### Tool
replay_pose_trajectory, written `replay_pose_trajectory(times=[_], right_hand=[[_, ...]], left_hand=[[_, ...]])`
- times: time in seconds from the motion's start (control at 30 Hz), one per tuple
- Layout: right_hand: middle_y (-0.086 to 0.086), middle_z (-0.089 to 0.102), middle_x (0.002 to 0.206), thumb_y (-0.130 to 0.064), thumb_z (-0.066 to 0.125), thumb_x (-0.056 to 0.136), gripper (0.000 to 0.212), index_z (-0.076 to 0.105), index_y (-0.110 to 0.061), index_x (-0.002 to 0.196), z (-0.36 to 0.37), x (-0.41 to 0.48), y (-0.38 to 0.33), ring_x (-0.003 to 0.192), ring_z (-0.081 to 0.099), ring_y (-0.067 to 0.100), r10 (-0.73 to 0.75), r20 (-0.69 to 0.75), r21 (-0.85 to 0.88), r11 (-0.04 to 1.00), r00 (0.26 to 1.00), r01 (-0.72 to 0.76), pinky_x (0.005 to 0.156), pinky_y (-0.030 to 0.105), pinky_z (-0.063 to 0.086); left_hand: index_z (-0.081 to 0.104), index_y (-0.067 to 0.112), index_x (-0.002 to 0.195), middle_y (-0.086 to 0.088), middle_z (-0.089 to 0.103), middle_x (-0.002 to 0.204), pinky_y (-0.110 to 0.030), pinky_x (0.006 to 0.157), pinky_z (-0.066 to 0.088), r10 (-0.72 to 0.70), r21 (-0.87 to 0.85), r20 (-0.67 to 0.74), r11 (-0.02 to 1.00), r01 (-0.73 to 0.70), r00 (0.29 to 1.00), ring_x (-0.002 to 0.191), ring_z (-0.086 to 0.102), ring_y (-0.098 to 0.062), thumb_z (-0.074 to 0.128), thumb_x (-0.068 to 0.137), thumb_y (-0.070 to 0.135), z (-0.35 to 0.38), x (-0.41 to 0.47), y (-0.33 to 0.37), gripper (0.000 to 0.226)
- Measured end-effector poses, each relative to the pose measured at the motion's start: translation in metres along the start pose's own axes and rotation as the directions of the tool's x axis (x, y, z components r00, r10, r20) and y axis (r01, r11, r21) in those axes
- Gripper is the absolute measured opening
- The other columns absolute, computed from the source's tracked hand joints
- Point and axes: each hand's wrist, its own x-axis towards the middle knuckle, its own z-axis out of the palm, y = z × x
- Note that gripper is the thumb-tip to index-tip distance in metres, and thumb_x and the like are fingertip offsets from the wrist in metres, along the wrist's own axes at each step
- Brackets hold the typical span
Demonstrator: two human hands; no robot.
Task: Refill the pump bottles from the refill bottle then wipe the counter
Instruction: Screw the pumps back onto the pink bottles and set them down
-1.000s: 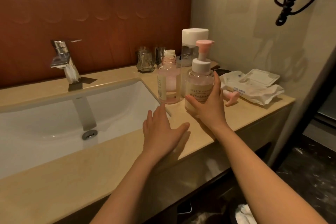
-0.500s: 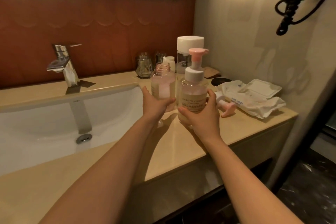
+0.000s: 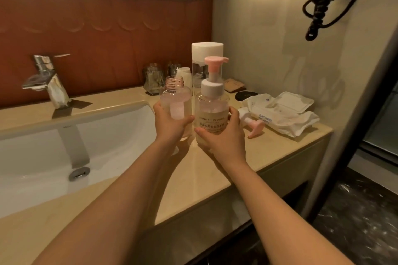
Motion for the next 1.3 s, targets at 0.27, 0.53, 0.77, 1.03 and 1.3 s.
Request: replay_pose_trajectory(times=[0.27, 0.53, 0.77, 1.03, 1.3], right_hand=[[0.0, 0.043, 0.138, -0.041, 0.078, 0.069, 0.089, 0.024, -0.026, 0.138, -0.003, -0.001, -0.004, 0.126, 0.043, 0.022, 0.015, 0.012, 0.002, 1.0, 1.0, -0.015, 0.098, 0.045, 0.045], [0.001, 0.043, 0.139, -0.043, 0.078, 0.067, 0.092, 0.024, -0.025, 0.139, -0.003, 0.0, -0.005, 0.127, 0.044, 0.023, 0.027, 0.031, 0.0, 1.0, 0.999, -0.027, 0.098, 0.045, 0.045], [0.0, 0.045, 0.138, -0.036, 0.079, 0.068, 0.089, 0.024, -0.028, 0.139, -0.003, 0.001, -0.004, 0.127, 0.043, 0.023, 0.043, 0.019, 0.027, 0.999, 0.999, -0.043, 0.097, 0.049, 0.045], [-0.004, 0.048, 0.13, -0.03, 0.066, 0.085, 0.056, 0.04, -0.023, 0.134, -0.018, -0.014, -0.013, 0.12, 0.046, 0.013, 0.041, -0.105, 0.329, 0.944, 0.994, -0.004, 0.098, 0.036, 0.043], [-0.001, 0.055, 0.119, -0.016, 0.061, 0.085, 0.037, 0.049, -0.019, 0.12, -0.043, 0.015, -0.011, 0.11, 0.049, 0.015, -0.112, -0.313, -0.098, 0.992, 0.943, 0.085, 0.095, 0.034, 0.044]], left_hand=[[0.024, 0.015, 0.138, -0.004, 0.037, 0.14, -0.037, 0.101, 0.044, 0.082, 0.057, 0.059, 0.995, -0.085, 0.995, 0.129, 0.04, -0.024, 0.08, 0.074, 0.015, -0.026, -0.032, 0.002, 0.085], [0.026, 0.016, 0.136, 0.002, 0.041, 0.129, -0.025, 0.09, 0.042, 0.139, 0.028, 0.139, 0.989, -0.144, 0.981, 0.117, 0.042, -0.013, 0.08, 0.073, 0.016, -0.041, -0.069, 0.006, 0.083], [0.03, 0.026, 0.135, 0.007, 0.047, 0.13, -0.033, 0.096, 0.048, 0.178, 0.02, 0.174, 0.983, -0.184, 0.969, 0.118, 0.048, -0.014, 0.085, 0.064, 0.03, -0.042, -0.093, 0.002, 0.09], [0.025, 0.032, 0.139, 0.008, 0.044, 0.139, -0.023, 0.089, 0.045, 0.197, 0.063, 0.181, 0.975, -0.211, 0.964, 0.12, 0.047, -0.012, 0.082, 0.067, 0.039, -0.041, -0.099, 0.0, 0.092], [0.023, 0.031, 0.142, 0.005, 0.042, 0.143, -0.042, 0.101, 0.046, 0.206, 0.053, 0.203, 0.974, -0.221, 0.957, 0.127, 0.045, -0.019, 0.081, 0.068, 0.038, -0.042, -0.101, -0.001, 0.094]])
